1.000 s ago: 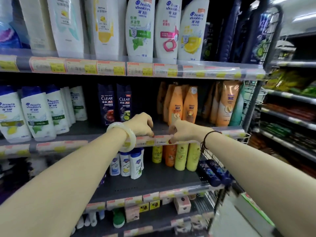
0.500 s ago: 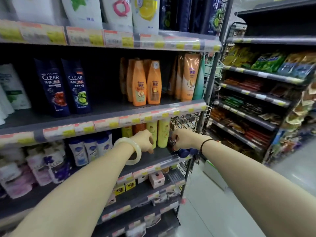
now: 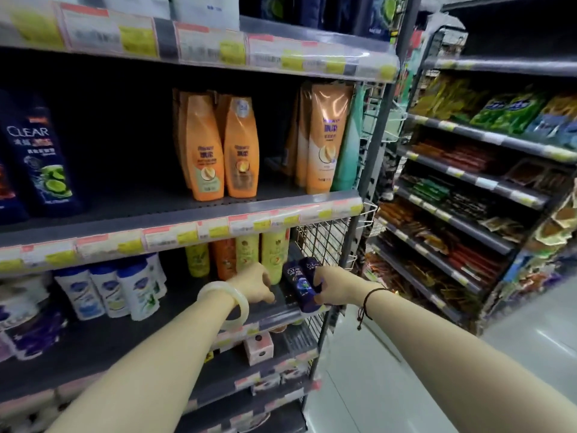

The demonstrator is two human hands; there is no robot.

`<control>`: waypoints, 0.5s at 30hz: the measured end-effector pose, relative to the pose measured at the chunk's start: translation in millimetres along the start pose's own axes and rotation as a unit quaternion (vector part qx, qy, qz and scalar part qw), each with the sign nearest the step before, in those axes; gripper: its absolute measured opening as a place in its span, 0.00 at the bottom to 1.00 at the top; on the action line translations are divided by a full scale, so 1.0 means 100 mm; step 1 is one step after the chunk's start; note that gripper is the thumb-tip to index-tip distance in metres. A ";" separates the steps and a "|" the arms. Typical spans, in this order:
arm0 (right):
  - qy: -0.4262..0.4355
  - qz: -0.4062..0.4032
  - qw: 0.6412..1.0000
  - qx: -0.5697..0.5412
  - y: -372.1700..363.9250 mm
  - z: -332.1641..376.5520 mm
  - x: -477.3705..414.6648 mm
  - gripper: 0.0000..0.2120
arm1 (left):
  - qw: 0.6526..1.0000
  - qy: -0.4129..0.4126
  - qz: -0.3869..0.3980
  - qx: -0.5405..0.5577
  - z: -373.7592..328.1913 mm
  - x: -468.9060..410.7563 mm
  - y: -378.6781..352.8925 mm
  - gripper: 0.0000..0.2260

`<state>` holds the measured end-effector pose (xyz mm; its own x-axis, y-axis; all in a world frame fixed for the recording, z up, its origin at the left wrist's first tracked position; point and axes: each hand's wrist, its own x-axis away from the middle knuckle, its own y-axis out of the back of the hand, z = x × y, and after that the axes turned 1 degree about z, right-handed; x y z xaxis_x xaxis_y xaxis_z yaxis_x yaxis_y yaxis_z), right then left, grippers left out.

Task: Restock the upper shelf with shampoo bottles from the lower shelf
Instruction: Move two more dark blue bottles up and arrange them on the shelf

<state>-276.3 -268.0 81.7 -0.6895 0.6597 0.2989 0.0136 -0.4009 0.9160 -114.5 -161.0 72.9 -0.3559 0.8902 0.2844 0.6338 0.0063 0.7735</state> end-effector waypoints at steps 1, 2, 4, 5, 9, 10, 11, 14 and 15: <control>0.009 0.004 1.000 0.000 0.01 -0.06 -0.07 0.19 | 1.000 0.008 -0.003 0.007 -0.02 -0.07 -0.02 0.20; 0.017 0.008 1.000 0.001 0.03 -0.12 -0.15 0.20 | 1.000 0.016 -0.010 0.015 -0.03 -0.13 -0.04 0.20; 0.031 0.010 0.999 0.000 0.06 -0.25 -0.30 0.20 | 0.999 0.033 -0.026 0.031 -0.07 -0.27 -0.08 0.19; 0.035 0.011 0.999 -0.002 0.08 -0.30 -0.36 0.20 | 0.998 0.041 -0.032 0.040 -0.09 -0.33 -0.12 0.19; 0.059 0.012 0.998 -0.010 0.13 -0.47 -0.57 0.18 | 0.996 0.064 -0.031 0.056 -0.15 -0.50 -0.25 0.20; 0.062 0.011 0.998 -0.020 0.13 -0.50 -0.60 0.18 | 0.996 0.069 -0.028 0.058 -0.17 -0.54 -0.27 0.19; 0.062 0.011 0.998 -0.030 0.13 -0.53 -0.62 0.18 | 0.995 0.073 -0.026 0.059 -0.18 -0.59 -0.29 0.18; 0.047 -0.003 0.997 -0.058 0.05 -0.64 -0.70 0.15 | 0.993 0.084 -0.021 0.077 -0.25 -0.72 -0.37 0.12; 0.042 -0.010 0.997 -0.065 0.02 -0.67 -0.72 0.14 | 0.992 0.089 -0.021 0.087 -0.27 -0.76 -0.40 0.10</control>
<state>-275.4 -358.6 43.9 -0.7471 0.6146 0.2532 -0.0900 -0.4709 0.8776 -131.5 -240.9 36.0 -0.4904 0.7928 0.3618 0.7195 0.1341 0.6814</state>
